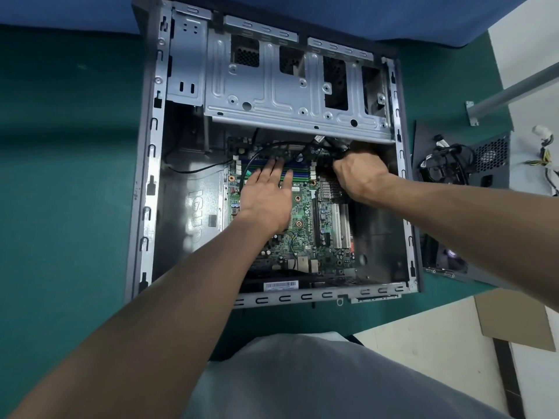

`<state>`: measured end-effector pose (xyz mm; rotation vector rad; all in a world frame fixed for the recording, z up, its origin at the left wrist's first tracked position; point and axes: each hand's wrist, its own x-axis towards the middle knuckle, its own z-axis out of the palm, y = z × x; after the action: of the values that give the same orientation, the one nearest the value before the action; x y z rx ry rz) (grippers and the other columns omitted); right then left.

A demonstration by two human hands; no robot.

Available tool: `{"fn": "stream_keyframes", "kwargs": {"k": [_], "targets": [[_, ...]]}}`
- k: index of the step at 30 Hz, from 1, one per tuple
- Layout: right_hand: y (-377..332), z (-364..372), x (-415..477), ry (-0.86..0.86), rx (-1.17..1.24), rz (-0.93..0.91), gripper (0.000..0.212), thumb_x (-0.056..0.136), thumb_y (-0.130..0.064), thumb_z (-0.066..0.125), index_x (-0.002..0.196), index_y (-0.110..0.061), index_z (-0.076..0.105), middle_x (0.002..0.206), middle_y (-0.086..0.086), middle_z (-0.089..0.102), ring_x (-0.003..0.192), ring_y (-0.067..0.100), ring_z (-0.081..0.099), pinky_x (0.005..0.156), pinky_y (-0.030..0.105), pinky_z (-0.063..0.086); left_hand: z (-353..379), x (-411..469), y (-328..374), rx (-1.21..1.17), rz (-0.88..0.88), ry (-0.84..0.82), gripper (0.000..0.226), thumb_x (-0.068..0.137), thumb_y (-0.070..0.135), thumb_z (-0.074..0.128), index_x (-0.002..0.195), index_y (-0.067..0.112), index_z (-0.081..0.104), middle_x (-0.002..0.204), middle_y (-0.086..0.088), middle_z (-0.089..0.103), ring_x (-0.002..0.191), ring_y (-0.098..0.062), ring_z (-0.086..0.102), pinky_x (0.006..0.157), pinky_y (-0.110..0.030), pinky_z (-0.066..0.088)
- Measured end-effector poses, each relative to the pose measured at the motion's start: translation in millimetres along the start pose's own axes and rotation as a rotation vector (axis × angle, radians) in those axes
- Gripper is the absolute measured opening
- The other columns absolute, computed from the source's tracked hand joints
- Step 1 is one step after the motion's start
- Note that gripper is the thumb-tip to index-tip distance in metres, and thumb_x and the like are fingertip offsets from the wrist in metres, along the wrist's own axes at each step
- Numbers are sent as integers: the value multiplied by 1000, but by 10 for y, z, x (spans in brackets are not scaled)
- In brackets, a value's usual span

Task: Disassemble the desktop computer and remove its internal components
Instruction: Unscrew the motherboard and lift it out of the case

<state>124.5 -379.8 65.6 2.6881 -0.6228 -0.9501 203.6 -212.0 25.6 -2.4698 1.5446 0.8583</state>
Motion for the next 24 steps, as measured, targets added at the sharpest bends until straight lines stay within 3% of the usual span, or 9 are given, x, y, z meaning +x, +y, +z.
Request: {"fn": "stream_keyframes", "kwargs": {"k": [5, 10, 13, 16, 21, 24], "targets": [[-2, -14, 29, -3, -83, 34, 24, 103, -19, 26, 92, -16, 47, 73, 2, 51, 64, 21, 52, 58, 32, 42, 18, 20, -23, -21, -3, 2, 69, 103, 30, 37, 154, 19, -9, 158, -9, -21, 147, -24, -15, 118, -40, -6], [3, 20, -15, -7, -48, -19, 26, 101, -16, 31, 96, -10, 55, 66, 3, 48, 60, 23, 52, 58, 32, 42, 25, 27, 16, -12, -17, 4, 75, 98, 15, 41, 154, 18, -9, 159, -10, -20, 148, -25, -14, 119, -41, -5], [1, -51, 4, -59, -46, 23, 24, 102, -15, 28, 99, -12, 52, 75, 3, 53, 64, 21, 52, 60, 33, 43, 5, 18, 16, -28, -21, -4, 78, 96, 10, 43, 153, 18, -10, 159, -10, -20, 147, -25, -14, 120, -41, -5], [-57, -36, -17, -32, -115, 61, 22, 101, -12, 33, 105, -11, 54, 80, 5, 59, 65, 22, 54, 58, 31, 45, 1, 15, 19, -38, -19, -5, 79, 96, 9, 44, 153, 18, -9, 159, -10, -20, 147, -25, -14, 121, -42, -4], [-53, -19, -62, -30, -123, -26, 25, 101, -12, 33, 99, -9, 58, 74, 6, 56, 67, 25, 58, 61, 34, 50, 25, 11, 36, -34, -17, 5, 79, 96, 10, 45, 153, 16, -10, 159, -11, -20, 147, -26, -14, 121, -43, -2], [-5, -100, 6, -36, -101, 54, 24, 100, -11, 37, 112, -7, 57, 92, 10, 61, 74, 26, 59, 60, 33, 46, 14, 16, 23, -42, -10, -1, 79, 96, 10, 45, 153, 16, -10, 159, -11, -20, 147, -26, -15, 121, -43, -2]]}}
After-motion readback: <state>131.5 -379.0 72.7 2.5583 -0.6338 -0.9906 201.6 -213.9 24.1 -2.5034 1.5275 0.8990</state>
